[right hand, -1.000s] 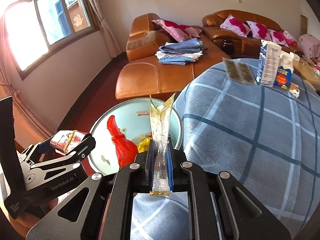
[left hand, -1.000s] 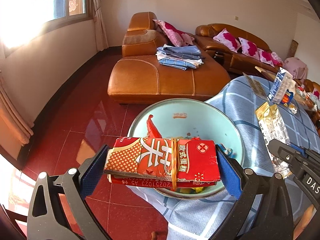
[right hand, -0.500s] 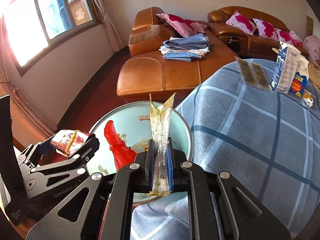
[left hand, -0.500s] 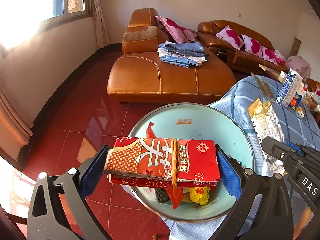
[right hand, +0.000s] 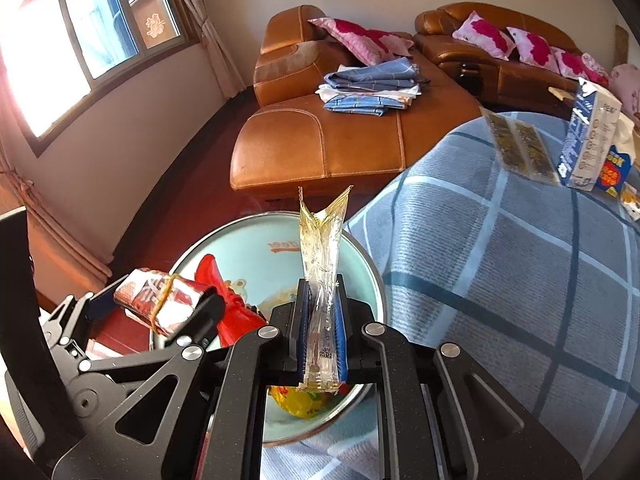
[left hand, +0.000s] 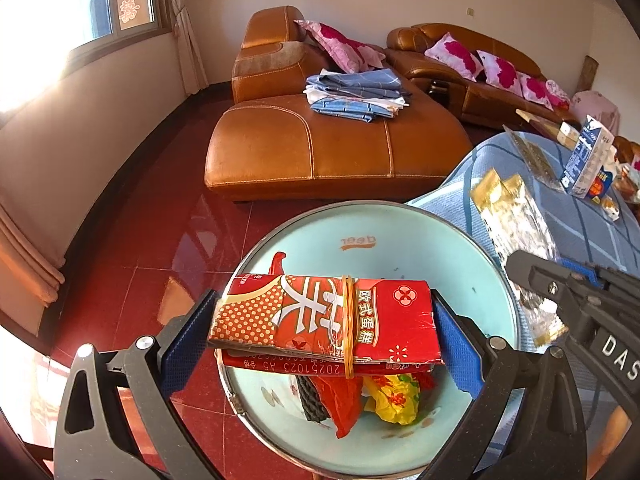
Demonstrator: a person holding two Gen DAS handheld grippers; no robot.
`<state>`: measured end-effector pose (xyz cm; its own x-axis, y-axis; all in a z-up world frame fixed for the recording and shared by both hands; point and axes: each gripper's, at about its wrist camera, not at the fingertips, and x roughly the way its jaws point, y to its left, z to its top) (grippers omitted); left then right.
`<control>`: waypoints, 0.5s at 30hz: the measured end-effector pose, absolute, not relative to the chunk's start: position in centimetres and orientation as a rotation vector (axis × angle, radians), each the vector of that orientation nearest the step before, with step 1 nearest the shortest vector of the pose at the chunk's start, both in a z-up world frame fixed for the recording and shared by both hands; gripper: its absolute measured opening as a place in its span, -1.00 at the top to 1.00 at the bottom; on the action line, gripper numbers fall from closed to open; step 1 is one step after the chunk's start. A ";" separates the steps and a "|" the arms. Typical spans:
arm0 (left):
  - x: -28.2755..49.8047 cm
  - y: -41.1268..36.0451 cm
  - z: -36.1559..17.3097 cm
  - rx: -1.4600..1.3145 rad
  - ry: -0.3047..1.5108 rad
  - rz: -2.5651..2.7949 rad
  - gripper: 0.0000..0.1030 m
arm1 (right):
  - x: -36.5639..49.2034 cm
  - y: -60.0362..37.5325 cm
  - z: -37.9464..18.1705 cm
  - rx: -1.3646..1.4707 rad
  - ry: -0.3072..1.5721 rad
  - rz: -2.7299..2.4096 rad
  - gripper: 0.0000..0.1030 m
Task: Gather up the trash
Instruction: 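Open both tools to drop the red packs and wrapper into the bin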
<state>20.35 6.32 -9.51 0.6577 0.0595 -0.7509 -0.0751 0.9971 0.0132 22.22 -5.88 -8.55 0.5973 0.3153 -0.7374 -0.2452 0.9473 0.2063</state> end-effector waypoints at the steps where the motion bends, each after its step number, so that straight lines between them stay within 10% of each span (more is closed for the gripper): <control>1: 20.4 6.4 -9.7 -0.017 0.854 0.074 -0.88 | 22.4 -5.7 -8.5 0.083 0.872 0.329 0.76; 8: 20.9 6.2 -10.9 0.027 0.884 0.057 -0.88 | 24.2 -5.1 -9.4 0.085 0.913 0.373 0.75; 15: 21.1 5.5 -12.0 0.048 0.911 0.032 -0.88 | 25.1 -5.1 -9.7 0.120 0.926 0.425 0.30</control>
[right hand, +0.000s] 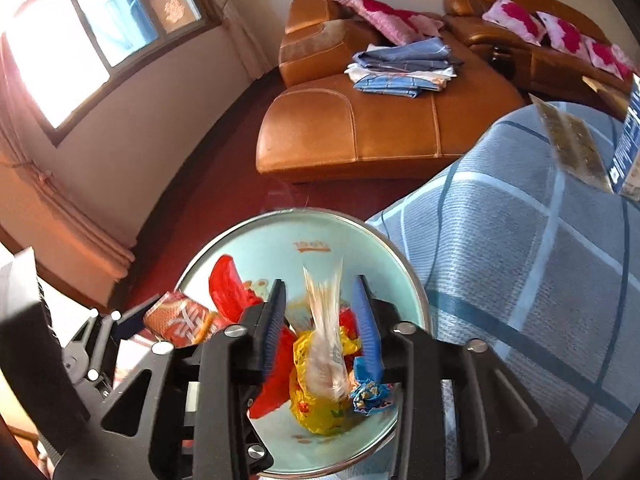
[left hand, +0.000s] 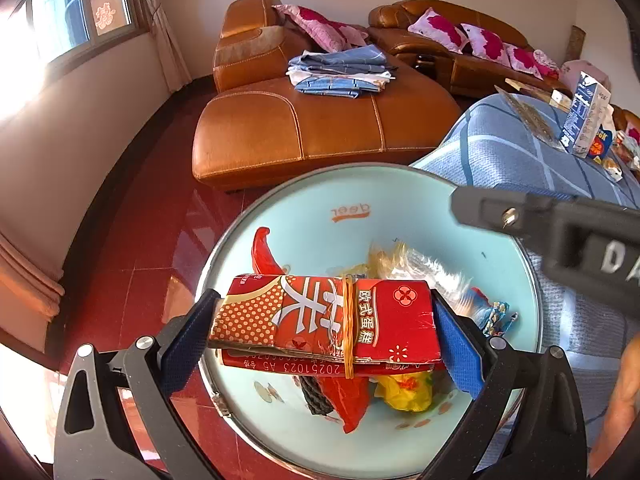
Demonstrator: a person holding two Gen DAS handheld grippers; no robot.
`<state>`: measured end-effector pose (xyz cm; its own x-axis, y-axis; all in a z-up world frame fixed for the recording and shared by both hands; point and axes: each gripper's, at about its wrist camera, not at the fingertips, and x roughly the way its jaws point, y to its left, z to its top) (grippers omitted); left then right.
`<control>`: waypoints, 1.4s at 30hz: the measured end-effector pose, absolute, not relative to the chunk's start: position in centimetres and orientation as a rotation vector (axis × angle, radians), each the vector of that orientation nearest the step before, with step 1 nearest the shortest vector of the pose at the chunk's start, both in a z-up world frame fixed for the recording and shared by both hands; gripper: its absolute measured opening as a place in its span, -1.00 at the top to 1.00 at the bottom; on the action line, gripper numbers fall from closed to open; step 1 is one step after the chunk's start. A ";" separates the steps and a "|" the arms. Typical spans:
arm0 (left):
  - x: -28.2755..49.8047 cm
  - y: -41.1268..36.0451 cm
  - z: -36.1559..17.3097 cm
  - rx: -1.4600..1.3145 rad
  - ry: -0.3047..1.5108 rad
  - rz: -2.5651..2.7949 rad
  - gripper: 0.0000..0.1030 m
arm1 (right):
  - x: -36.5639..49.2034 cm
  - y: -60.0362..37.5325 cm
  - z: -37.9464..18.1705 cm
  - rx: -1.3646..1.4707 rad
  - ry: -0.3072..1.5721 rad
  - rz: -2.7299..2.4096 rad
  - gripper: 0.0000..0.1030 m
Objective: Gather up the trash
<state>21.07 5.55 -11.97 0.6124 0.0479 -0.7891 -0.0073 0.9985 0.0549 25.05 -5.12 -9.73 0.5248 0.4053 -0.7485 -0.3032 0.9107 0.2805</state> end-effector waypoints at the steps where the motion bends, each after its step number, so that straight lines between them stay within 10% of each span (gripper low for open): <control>1: 21.2 5.6 -12.0 0.048 0.913 0.033 -0.88 | 24.9 -5.3 -9.6 0.122 0.919 0.421 0.30; 29: 22.6 4.0 -11.1 0.024 0.932 0.048 -0.88 | 20.3 -12.6 -7.6 0.259 0.811 0.199 0.24; 42: 16.1 7.0 -9.3 -0.010 0.867 0.173 -0.88 | 16.3 -10.8 -8.0 0.225 0.824 0.225 -0.40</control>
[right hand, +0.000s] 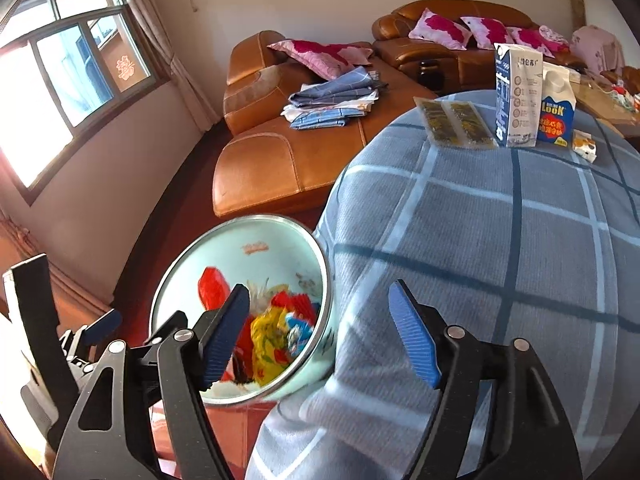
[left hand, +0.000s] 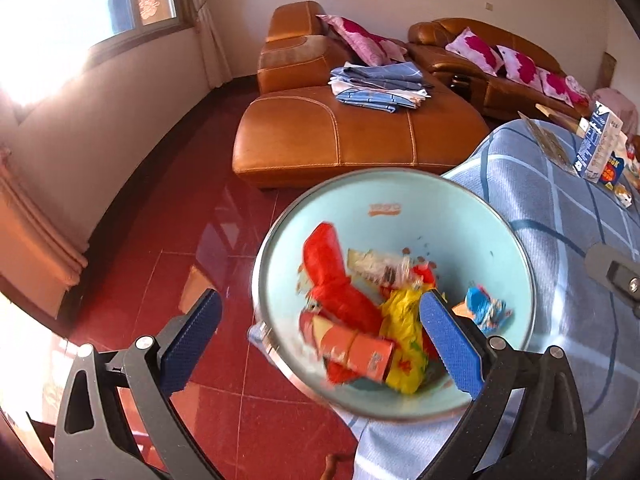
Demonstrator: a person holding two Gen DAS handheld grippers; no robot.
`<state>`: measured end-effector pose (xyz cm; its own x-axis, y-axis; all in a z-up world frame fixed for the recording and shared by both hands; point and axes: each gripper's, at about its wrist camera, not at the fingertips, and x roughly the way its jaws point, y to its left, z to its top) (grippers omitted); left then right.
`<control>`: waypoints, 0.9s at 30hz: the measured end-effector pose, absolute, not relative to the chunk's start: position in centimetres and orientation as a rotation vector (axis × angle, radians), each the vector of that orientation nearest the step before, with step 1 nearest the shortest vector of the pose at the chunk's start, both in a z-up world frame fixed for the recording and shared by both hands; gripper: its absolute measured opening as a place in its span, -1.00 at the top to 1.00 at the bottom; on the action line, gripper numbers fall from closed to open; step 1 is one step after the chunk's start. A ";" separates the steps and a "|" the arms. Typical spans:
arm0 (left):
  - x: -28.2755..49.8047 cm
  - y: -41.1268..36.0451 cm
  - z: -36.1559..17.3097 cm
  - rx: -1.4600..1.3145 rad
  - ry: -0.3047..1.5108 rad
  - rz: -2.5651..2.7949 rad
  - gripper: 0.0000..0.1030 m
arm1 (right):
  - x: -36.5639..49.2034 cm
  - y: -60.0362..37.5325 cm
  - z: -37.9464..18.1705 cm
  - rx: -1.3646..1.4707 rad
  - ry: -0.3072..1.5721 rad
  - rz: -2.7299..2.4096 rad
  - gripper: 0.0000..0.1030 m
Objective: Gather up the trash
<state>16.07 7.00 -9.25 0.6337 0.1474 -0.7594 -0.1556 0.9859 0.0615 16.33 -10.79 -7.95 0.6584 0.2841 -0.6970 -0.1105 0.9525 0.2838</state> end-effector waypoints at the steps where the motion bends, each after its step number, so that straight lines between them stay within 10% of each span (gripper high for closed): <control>1: 15.6 7.2 -9.2 -0.014 0.865 0.180 -0.88 | 15.8 -10.7 -8.0 0.222 0.825 0.230 -0.40; 27: 2.5 5.8 0.2 -0.003 0.553 0.197 -0.88 | 2.8 -11.7 -0.7 0.166 0.531 0.187 -0.52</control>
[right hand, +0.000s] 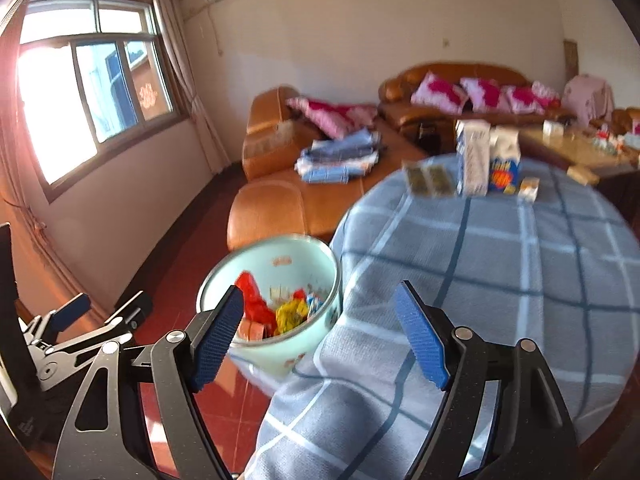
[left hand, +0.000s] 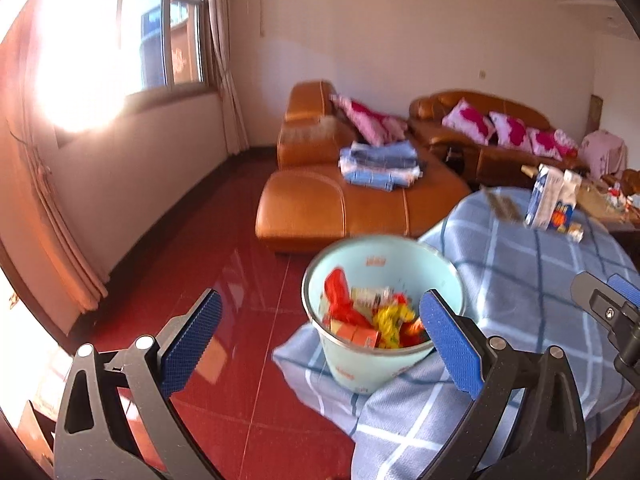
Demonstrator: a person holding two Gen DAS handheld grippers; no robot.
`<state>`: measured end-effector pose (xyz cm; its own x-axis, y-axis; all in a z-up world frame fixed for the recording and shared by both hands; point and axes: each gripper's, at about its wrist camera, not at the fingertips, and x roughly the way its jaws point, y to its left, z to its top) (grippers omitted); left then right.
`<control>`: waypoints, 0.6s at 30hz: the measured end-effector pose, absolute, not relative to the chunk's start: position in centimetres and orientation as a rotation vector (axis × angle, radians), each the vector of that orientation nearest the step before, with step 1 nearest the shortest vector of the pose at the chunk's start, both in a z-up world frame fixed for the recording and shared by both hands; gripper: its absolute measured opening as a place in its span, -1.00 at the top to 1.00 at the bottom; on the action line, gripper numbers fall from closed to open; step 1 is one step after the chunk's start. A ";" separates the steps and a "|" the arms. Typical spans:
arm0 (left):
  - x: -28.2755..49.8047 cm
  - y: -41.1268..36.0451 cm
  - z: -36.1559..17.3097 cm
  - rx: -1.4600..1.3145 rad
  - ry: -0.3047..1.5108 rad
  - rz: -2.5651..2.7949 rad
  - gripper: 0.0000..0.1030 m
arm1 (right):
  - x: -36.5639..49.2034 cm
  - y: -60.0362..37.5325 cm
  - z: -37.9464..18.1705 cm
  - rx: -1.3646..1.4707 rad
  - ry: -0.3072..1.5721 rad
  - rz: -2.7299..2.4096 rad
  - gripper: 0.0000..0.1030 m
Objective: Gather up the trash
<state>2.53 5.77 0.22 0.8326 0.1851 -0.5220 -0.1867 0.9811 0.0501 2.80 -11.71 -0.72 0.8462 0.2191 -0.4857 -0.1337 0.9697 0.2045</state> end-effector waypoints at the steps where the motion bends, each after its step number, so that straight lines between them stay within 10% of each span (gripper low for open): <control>1: 2.3 5.7 0.7 0.000 0.537 0.199 -0.88 | 2.5 -11.8 -0.4 0.168 0.513 0.182 -0.55; 18: -1.3 5.2 4.9 0.009 0.383 0.195 -0.88 | -0.8 -12.0 2.9 0.194 0.347 0.177 -0.64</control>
